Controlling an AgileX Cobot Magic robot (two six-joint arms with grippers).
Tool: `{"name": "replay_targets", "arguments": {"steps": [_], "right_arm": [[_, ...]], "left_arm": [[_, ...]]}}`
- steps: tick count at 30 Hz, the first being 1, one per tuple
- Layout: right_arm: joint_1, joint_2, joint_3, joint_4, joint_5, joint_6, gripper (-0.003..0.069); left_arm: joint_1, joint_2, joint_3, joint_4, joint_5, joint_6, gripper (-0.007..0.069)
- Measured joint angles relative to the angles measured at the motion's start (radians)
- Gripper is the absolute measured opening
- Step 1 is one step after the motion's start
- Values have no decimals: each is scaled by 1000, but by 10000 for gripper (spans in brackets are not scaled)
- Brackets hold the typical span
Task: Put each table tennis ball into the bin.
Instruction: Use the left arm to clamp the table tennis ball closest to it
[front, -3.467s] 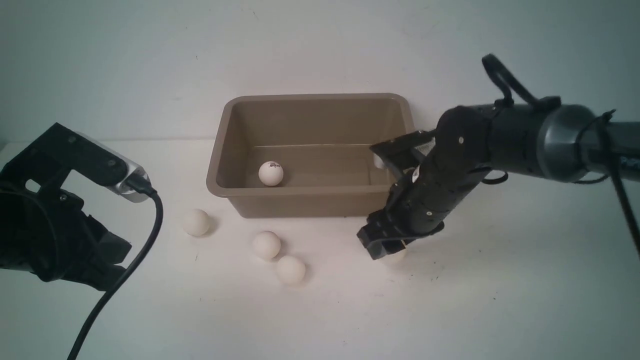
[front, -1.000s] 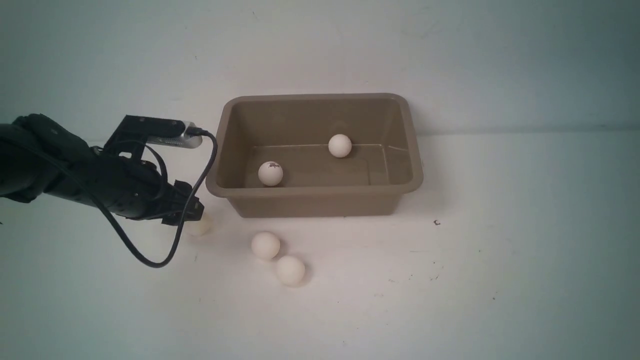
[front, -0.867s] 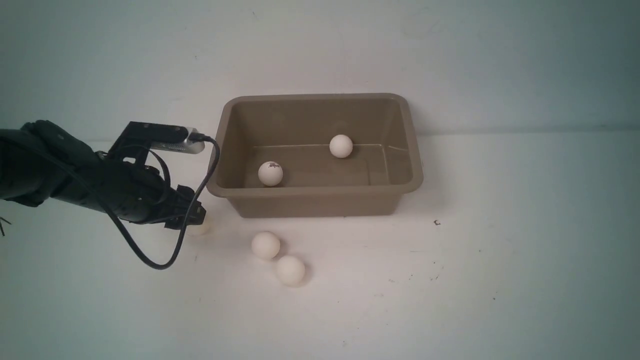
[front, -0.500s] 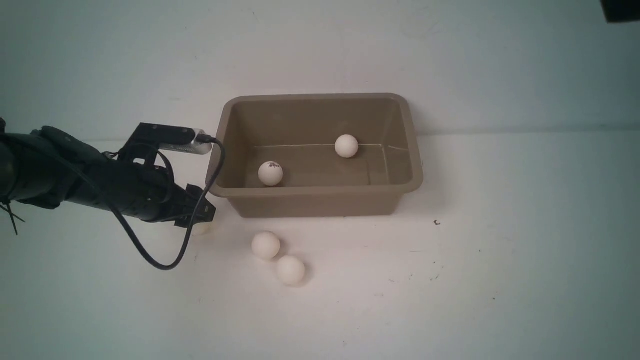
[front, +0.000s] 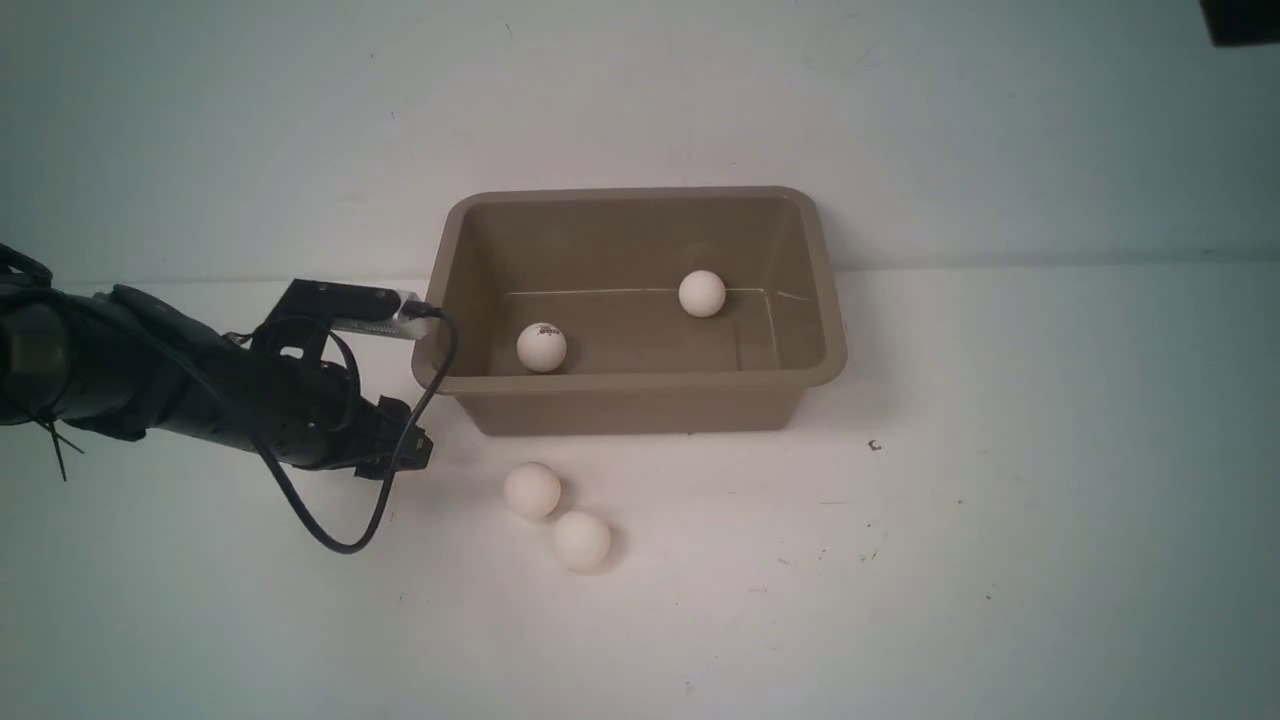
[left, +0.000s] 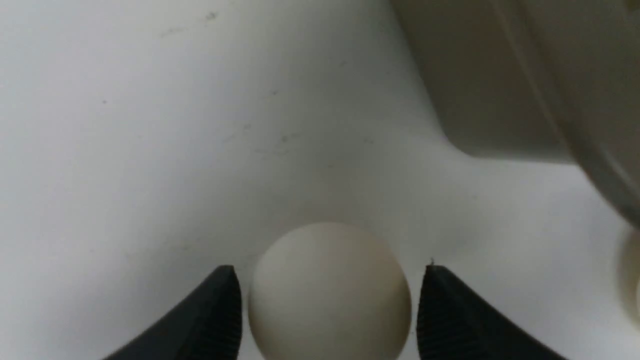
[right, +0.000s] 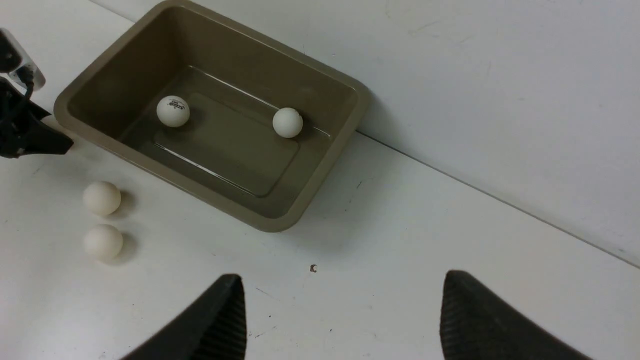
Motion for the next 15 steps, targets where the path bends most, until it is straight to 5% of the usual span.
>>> {"name": "replay_targets", "arguments": {"steps": [2,15], "right_arm": [[0,0,0,-1,0,0,474],[0,0,0,-48,0,0,474]], "left_arm": [[0,0,0,-1,-8,-1,353],[63,-191,0,4,-24,-43,353]]}}
